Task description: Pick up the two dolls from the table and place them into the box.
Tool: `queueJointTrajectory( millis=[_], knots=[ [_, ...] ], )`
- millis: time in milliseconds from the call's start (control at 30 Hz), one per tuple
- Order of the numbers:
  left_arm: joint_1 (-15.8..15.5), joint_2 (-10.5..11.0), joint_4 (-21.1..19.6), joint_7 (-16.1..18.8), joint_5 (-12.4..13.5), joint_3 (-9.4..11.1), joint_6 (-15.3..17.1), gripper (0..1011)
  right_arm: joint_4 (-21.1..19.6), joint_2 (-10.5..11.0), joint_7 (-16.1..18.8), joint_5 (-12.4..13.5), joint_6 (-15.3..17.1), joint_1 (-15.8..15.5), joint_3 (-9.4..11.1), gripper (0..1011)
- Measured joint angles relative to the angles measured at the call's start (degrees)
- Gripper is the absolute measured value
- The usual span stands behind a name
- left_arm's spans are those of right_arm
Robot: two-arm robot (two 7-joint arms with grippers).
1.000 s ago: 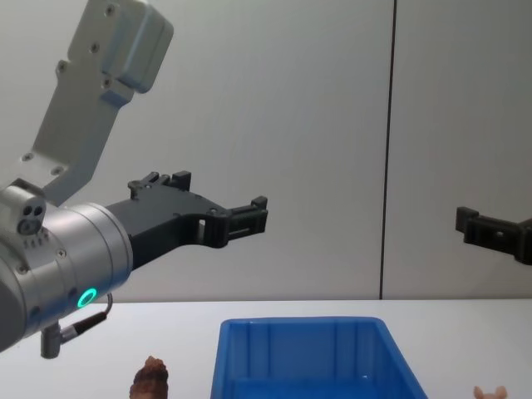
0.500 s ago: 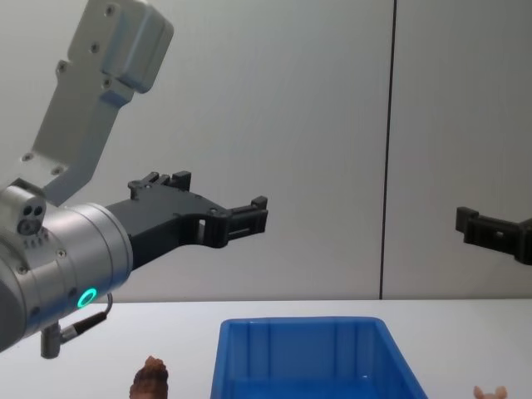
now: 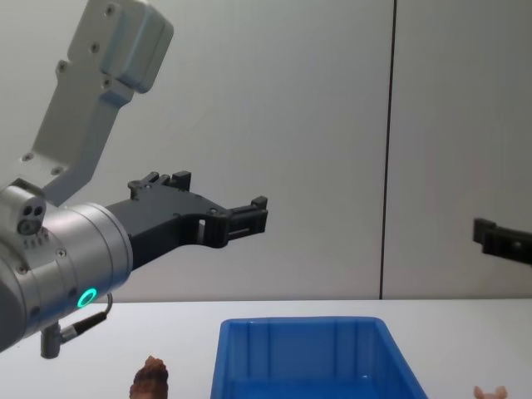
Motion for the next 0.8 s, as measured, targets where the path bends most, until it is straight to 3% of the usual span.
queueJointTrajectory(
  millis=[433,800],
  knots=[
    [0.0,0.0,0.0,0.0,0.0,0.0,0.0,1001,1.39,3.28,1.64,3.0,4.64,-1.67,2.42,1001],
    [0.0,0.0,0.0,0.0,0.0,0.0,0.0,1001,3.02,4.91,3.61,3.17,9.73,-2.63,3.08,1001]
  ],
)
